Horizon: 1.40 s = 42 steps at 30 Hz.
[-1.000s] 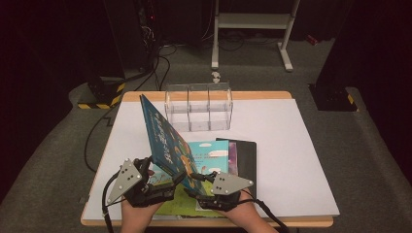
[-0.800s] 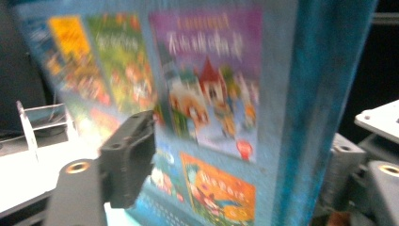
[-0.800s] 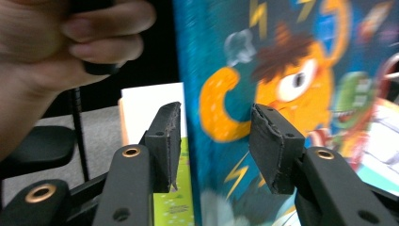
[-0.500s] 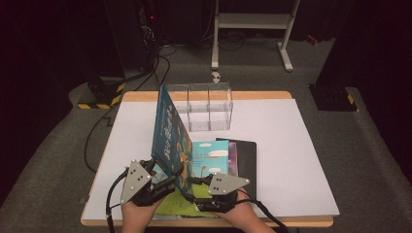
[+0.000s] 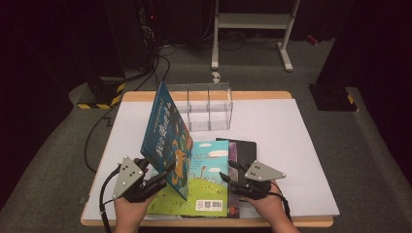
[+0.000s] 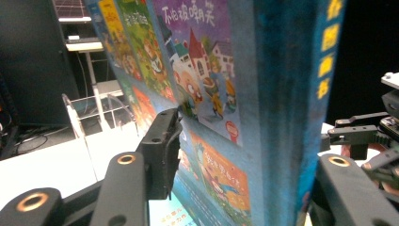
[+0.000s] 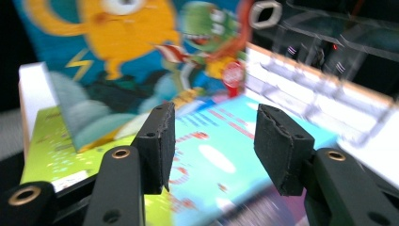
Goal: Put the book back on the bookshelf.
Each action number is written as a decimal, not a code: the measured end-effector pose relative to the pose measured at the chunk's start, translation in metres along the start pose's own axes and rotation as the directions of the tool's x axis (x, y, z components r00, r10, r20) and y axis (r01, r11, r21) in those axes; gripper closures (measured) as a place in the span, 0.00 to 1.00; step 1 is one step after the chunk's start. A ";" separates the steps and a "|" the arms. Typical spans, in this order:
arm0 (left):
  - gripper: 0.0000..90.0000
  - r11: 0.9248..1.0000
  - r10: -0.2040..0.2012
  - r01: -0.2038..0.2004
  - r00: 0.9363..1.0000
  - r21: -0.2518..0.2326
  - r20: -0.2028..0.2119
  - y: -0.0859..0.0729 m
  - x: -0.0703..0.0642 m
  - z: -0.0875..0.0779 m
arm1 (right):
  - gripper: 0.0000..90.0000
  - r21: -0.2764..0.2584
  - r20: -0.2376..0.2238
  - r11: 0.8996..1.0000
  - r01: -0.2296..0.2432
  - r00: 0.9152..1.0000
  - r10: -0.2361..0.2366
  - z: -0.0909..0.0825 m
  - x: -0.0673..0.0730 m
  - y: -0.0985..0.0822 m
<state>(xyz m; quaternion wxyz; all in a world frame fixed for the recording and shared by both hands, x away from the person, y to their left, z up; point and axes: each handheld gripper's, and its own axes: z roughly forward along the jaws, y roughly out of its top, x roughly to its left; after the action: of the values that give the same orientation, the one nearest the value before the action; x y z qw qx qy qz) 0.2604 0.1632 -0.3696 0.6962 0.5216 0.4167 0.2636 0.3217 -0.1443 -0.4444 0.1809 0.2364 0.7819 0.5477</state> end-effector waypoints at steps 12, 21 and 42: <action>0.68 1.000 0.014 -0.014 1.000 0.000 0.000 0.003 0.009 -0.004 | 0.54 -0.013 0.094 0.998 -0.059 0.994 0.060 -0.011 -0.025 -0.016; 0.73 1.000 -0.004 0.004 1.000 0.004 0.000 0.007 0.022 -0.007 | 0.54 -0.012 0.110 0.998 -0.067 0.992 0.068 -0.013 -0.028 -0.019; 0.90 1.000 -0.010 0.010 1.000 -0.001 -0.023 0.011 0.043 -0.012 | 0.55 -0.012 0.106 0.996 -0.083 0.991 0.084 -0.011 -0.029 -0.021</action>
<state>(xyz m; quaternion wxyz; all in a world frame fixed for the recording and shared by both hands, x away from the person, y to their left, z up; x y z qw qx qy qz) 0.2726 0.2073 -0.3734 0.6930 0.5162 0.4271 0.2661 0.3355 -0.1752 -0.4598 0.2001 0.2970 0.7587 0.5442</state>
